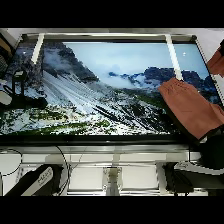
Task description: Fold the clothes and pants, and hang the long-sleeved shirts on hangers.
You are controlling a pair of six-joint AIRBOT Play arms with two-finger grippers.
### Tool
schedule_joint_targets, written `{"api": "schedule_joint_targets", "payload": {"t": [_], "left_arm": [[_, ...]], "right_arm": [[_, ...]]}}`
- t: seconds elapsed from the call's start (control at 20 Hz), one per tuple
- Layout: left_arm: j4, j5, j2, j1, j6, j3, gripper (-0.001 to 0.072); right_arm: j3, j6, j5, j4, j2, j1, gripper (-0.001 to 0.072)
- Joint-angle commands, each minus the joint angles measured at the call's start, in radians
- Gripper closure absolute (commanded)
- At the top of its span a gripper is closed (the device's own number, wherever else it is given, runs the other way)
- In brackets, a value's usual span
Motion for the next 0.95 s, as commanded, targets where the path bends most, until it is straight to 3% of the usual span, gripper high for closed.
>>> {"api": "schedule_joint_targets", "payload": {"t": [0.0, 0.15, 0.2, 0.3, 0.35, 0.65, 0.9], "left_arm": [[0.000, -0.001, -0.010, 0.000, -0.001, 0.000, 0.0090], [0.000, -0.001, -0.010, 0.000, -0.006, 0.000, 0.0090], [0.000, -0.001, -0.010, 0.000, -0.006, 0.000, 0.0089], [0.000, -0.001, -0.010, 0.000, -0.006, 0.000, 0.0090], [0.000, -0.001, -0.010, 0.000, -0.006, 0.000, 0.0089], [0.000, -0.001, -0.010, 0.000, -0.006, 0.000, 0.0089], [0.000, -0.001, -0.010, 0.000, -0.006, 0.000, 0.0090]], "right_arm": [[-0.004, -0.004, 0.027, 0.042, 0.023, 0.038, 0.0331], [-0.004, -0.033, -0.006, 0.158, 0.097, 0.185, 0.0347], [-0.004, -0.045, -0.027, 0.161, 0.129, 0.261, 0.0402], [-0.004, -0.080, -0.047, 0.156, 0.194, 0.452, 0.0674], [-0.010, -0.085, -0.044, 0.149, 0.221, 0.543, 0.0703], [-0.324, -0.097, -0.054, 0.090, 0.385, 0.965, 0.0703], [-0.680, 0.011, -0.138, 0.095, 0.479, 1.191, 0.0703]]}}
